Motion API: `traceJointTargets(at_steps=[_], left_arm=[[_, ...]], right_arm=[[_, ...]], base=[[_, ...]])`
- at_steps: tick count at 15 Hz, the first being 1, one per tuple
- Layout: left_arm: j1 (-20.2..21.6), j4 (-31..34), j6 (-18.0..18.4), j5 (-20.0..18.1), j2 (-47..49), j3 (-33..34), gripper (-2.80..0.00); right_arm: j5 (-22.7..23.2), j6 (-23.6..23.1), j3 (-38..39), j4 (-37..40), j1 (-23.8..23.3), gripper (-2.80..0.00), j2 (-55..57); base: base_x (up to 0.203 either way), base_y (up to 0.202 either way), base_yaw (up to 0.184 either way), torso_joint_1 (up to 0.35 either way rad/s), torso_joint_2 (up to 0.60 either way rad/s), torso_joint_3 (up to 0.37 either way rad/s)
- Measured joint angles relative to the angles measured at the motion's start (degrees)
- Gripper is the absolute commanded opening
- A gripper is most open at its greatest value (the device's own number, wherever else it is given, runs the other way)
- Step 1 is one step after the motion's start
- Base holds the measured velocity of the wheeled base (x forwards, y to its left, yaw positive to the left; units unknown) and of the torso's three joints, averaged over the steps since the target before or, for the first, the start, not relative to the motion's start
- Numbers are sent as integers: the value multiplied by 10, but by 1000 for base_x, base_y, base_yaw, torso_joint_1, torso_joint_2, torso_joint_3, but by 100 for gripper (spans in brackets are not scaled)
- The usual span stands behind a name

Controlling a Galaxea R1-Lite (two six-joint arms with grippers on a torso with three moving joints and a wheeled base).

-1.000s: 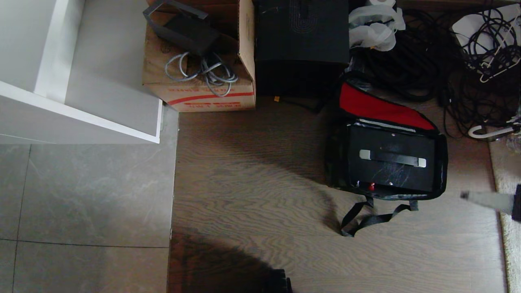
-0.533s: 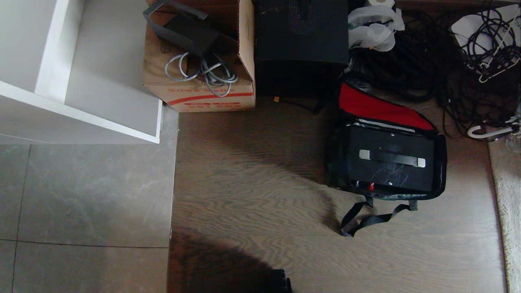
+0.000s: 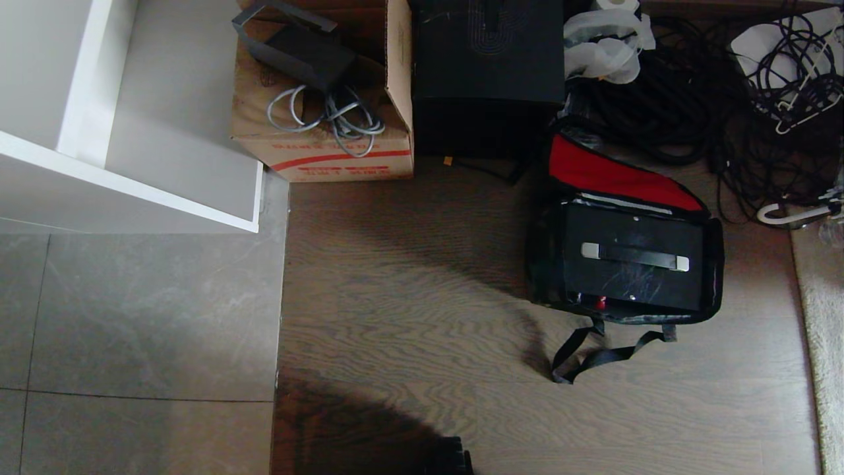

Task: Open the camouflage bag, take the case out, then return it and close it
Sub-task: Grip the handle

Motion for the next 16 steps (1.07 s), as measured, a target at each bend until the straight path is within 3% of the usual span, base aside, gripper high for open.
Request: traceJointTargets(at_steps=[6, 16], left_arm=[[0, 0, 0, 0, 0, 0, -280], [0, 0, 0, 0, 0, 0, -280]], right_arm=[[-4, 8, 3, 0, -12, -280, -107], [-3, 8, 3, -1, -13, -280, -126]], base=[[0, 0, 0, 0, 0, 0], [0, 0, 0, 0, 0, 0]])
